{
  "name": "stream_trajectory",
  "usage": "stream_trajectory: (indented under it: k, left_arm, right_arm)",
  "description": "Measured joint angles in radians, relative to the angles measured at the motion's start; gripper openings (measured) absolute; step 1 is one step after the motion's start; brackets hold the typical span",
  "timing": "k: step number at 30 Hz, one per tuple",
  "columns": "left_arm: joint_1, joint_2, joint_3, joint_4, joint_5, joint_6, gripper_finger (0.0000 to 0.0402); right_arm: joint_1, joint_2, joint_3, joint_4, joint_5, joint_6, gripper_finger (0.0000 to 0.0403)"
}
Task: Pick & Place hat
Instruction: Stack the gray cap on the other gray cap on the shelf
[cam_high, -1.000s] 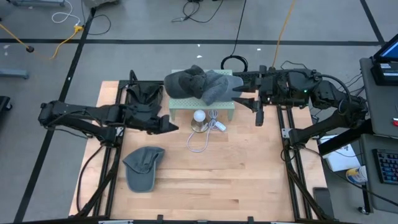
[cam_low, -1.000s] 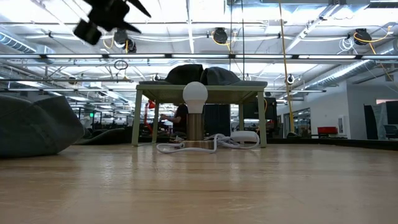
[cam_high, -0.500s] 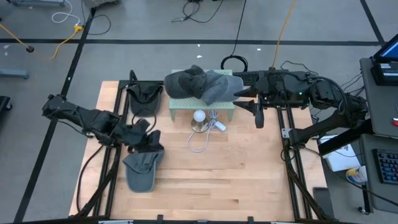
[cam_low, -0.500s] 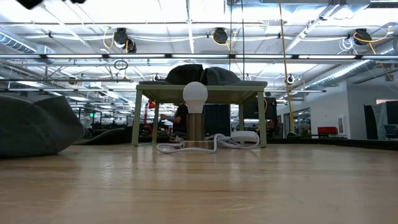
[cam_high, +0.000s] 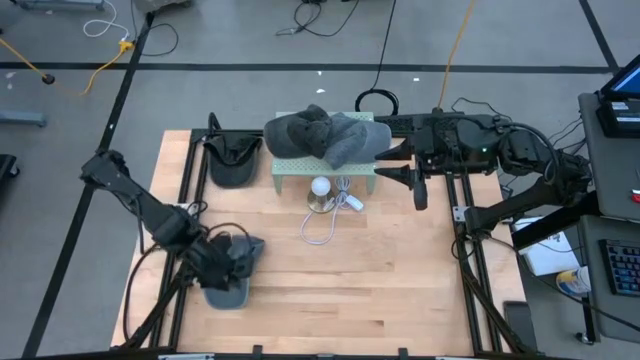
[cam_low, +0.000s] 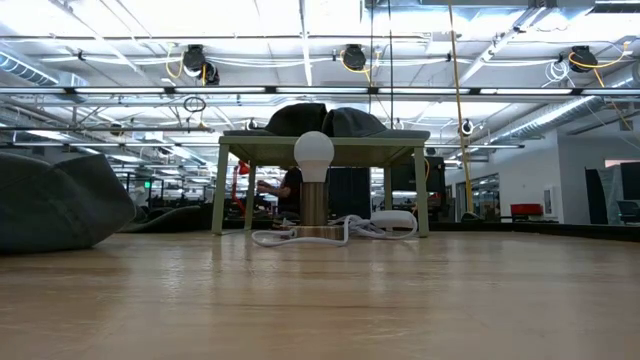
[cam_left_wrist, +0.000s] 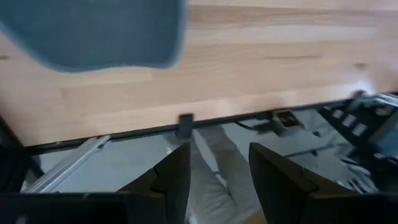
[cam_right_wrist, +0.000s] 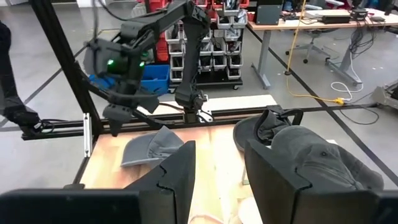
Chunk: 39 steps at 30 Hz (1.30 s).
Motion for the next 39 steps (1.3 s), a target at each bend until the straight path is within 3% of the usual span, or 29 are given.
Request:
stream_trajectory:
  k: [7,28,39]
  left_arm:
    - [-0.056,0.123,0.0,0.001,-0.008,-0.058,0.0163]
    - [-0.057,0.399,0.0,-0.006,-0.119,-0.126,0.0163]
    - [-0.056,0.529,-0.001,0.004,-0.166,-0.06,0.0163]
  right_arm:
    - [0.0,0.0,0.0,0.0,0.001,-0.001,0.013]
    - [0.0,0.051,0.0,-0.012,-0.004,-0.001,0.013]
    - [0.0,0.066,0.0,-0.008,-0.187,-0.058,0.013]
